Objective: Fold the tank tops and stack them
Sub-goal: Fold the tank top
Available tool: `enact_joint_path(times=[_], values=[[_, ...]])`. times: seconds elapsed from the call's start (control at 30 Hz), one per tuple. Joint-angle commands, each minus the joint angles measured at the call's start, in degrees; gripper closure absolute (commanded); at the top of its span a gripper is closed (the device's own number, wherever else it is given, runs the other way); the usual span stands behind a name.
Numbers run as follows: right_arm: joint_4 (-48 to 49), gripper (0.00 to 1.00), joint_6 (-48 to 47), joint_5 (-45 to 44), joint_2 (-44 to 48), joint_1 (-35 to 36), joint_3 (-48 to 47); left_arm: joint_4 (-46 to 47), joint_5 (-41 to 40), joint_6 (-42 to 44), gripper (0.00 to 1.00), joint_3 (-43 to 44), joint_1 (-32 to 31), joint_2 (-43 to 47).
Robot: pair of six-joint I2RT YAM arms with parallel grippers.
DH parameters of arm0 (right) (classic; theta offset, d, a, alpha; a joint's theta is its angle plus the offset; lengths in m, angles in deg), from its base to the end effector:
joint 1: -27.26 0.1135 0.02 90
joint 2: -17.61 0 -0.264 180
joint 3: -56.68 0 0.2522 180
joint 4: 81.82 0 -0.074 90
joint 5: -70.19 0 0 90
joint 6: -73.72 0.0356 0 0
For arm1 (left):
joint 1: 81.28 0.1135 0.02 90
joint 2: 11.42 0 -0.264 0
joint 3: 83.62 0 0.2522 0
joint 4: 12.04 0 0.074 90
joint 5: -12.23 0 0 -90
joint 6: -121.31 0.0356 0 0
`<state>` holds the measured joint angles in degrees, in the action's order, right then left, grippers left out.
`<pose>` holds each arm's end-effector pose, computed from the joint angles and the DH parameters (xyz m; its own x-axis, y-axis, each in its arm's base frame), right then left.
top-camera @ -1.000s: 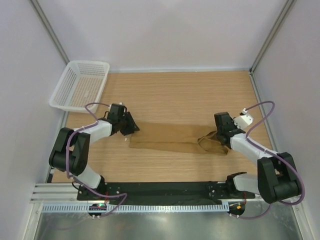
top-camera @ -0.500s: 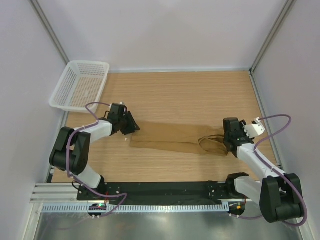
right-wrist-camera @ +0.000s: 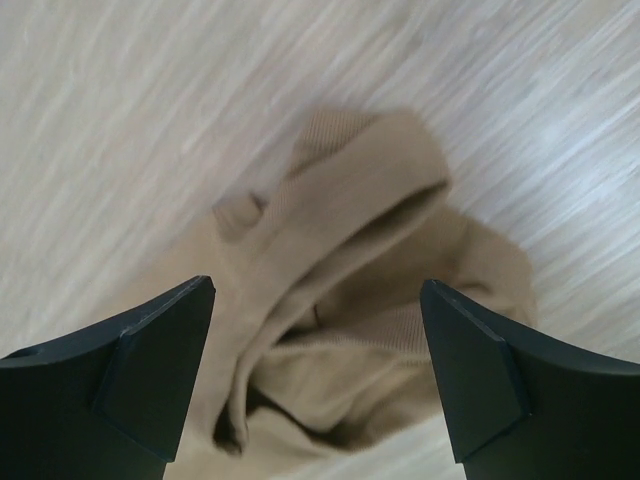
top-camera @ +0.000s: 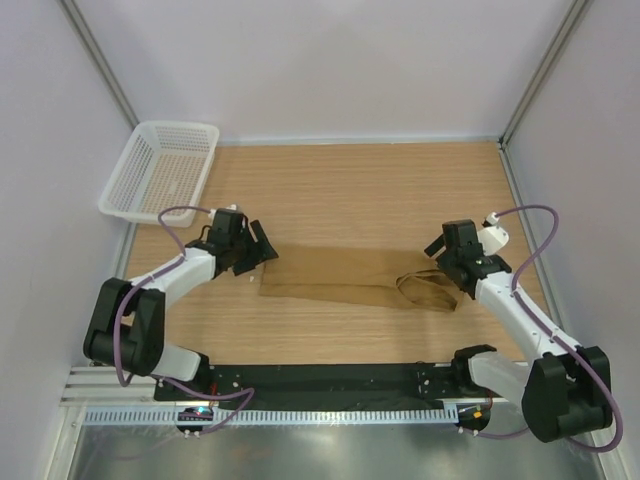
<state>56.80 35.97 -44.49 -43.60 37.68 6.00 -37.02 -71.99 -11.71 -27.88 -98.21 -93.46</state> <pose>0.2057 0.0227 0.2151 -0.4035 0.6563 -0.6375 0.6665 0.6882 0.2866 0.2649 -0.0844 0.1778 -0.7845 -0.4707 -0.4037 -0.2534 0.8375 -0.4842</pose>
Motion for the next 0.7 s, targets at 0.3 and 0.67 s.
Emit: enact_joint_path(times=[0.3,0.67], values=[[-6.14,0.0,7.34,8.17,1.98,4.26,2.65,-0.82,-0.95,1.45,0.28,6.36,-0.21,-8.13],[-0.96,0.0,5.76,6.58,-12.34,1.54,0.37,0.5,0.37,2.59,0.51,8.03,-0.82,-16.3]])
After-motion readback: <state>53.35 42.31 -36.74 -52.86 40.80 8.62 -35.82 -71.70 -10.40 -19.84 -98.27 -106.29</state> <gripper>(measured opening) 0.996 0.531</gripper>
